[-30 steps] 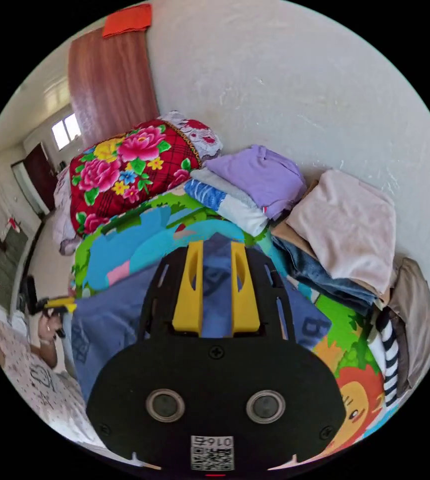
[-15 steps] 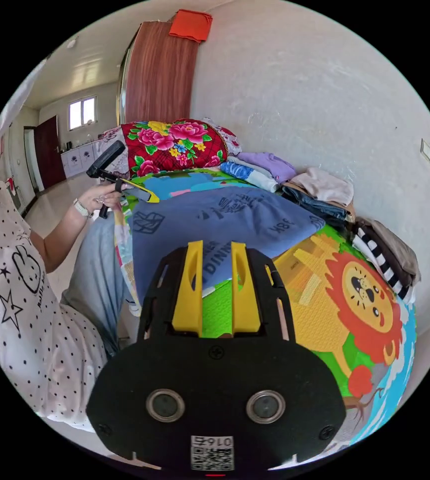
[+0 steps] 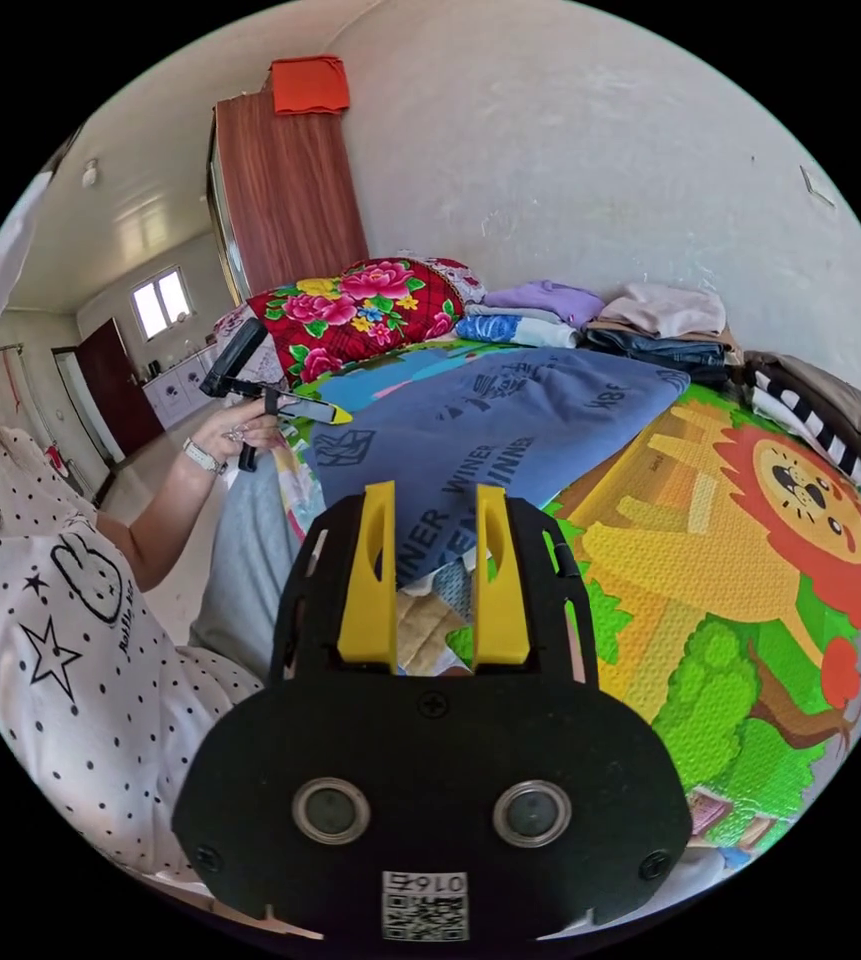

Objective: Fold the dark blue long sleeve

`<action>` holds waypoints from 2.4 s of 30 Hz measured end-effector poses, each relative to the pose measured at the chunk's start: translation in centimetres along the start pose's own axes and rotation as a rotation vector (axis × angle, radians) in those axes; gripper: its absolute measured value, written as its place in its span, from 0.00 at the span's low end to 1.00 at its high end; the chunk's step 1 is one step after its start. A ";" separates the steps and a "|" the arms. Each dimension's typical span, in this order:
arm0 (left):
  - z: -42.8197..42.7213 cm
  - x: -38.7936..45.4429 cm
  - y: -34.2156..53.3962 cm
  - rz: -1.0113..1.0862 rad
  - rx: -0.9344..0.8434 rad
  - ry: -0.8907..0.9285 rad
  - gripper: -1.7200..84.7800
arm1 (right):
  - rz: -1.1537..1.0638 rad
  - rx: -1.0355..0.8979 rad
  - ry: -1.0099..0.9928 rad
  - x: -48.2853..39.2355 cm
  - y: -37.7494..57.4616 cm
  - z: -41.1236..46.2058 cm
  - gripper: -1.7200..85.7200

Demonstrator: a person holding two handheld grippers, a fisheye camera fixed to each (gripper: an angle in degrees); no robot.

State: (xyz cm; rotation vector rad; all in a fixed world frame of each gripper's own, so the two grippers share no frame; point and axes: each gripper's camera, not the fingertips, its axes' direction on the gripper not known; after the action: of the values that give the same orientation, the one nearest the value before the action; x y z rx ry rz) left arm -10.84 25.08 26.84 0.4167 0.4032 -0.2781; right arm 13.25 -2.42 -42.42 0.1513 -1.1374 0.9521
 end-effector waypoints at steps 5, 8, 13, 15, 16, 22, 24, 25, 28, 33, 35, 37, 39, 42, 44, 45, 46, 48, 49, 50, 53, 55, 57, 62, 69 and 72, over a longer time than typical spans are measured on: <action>-1.6 -0.2 -0.1 0.024 0.039 0.029 0.02 | 0.001 0.001 0.025 0.4 2.8 -0.7 0.15; -1.6 -0.5 -0.6 0.004 0.000 -0.032 0.08 | 0.003 -0.005 0.038 0.8 4.2 -0.9 0.15; -1.0 -1.5 -1.0 -0.037 -0.021 0.032 0.03 | -0.005 -0.001 0.039 1.2 6.2 -1.0 0.15; -1.4 -1.9 -0.9 -0.061 -0.008 0.069 0.02 | -0.020 -0.011 0.046 1.1 6.8 -0.9 0.15; -1.9 -1.9 -0.6 -0.059 0.006 0.092 0.01 | -0.033 -0.018 0.055 0.9 7.2 -0.7 0.15; -5.4 -1.3 0.5 -0.036 0.124 0.026 0.02 | -0.150 -0.018 0.095 -0.7 9.0 -0.1 0.15; -5.2 -1.4 0.1 -0.031 0.112 0.034 0.05 | -0.162 -0.021 0.095 -0.8 9.5 0.2 0.15; -4.8 -1.5 -0.3 -0.027 0.085 0.055 0.07 | -0.161 -0.025 0.086 -0.8 9.7 0.4 0.15; -3.2 -1.2 -1.3 -0.002 0.018 0.080 0.10 | -0.150 -0.021 0.083 -0.5 10.3 0.5 0.15; -1.3 0.0 -1.7 0.003 -0.064 0.014 0.10 | -0.142 -0.018 0.115 -0.1 11.9 0.3 0.14; -1.3 0.3 -1.7 -0.005 -0.074 0.006 0.07 | -0.137 -0.022 0.118 0.1 12.5 0.4 0.14; -1.8 0.9 -1.4 0.001 -0.057 -0.010 0.02 | -0.138 -0.025 0.118 0.2 13.2 0.6 0.14; -2.0 1.5 -1.1 0.019 -0.066 -0.016 0.01 | -0.138 -0.027 0.122 0.3 13.7 0.8 0.14; -2.9 2.4 -0.6 0.035 -0.036 -0.030 0.01 | -0.148 -0.022 0.123 0.1 14.2 1.2 0.13; -3.6 2.8 -0.2 0.040 -0.001 -0.024 0.01 | -0.159 -0.014 0.123 -0.1 14.4 1.3 0.13; -4.1 3.1 0.0 0.042 0.019 -0.015 0.01 | -0.171 -0.009 0.129 -0.2 14.5 1.4 0.13; -4.6 3.4 0.3 0.038 0.045 -0.012 0.01 | -0.185 -0.007 0.141 -0.4 14.7 1.5 0.13; -5.3 3.7 0.8 0.030 0.070 -0.005 0.01 | -0.218 -0.003 0.163 -0.9 15.0 1.6 0.14; -5.7 4.0 1.2 0.021 0.085 -0.002 0.01 | -0.246 -0.006 0.177 -1.2 15.3 1.8 0.14; -5.9 4.2 1.4 0.024 0.093 -0.003 0.01 | -0.261 -0.008 0.185 -1.4 15.4 1.9 0.14; -6.3 5.2 2.2 0.025 0.112 -0.054 0.01 | -0.339 -0.007 0.208 -2.5 16.1 2.4 0.14; -4.8 4.3 2.3 -0.023 0.061 -0.039 0.01 | -0.374 -0.020 0.213 -3.0 16.7 3.1 0.14; -3.2 3.3 2.6 -0.069 0.008 -0.003 0.01 | -0.371 -0.037 0.222 -3.0 16.9 3.6 0.14; -2.9 3.8 3.9 -0.118 0.057 0.074 0.01 | -0.383 -0.005 0.210 -3.3 17.6 3.5 0.14; -3.0 11.8 5.5 0.060 0.140 0.115 0.05 | -0.316 -0.174 0.178 -2.0 18.2 6.0 0.13; -0.6 18.0 6.0 0.253 0.115 0.256 0.10 | -0.266 -0.181 0.091 -0.8 17.9 4.7 0.12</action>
State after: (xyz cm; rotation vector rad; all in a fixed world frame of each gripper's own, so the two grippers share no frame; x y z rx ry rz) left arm 6.89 27.38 20.61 0.6136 0.5806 -0.0002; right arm -2.84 5.54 -47.17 0.1087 -1.0825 0.6116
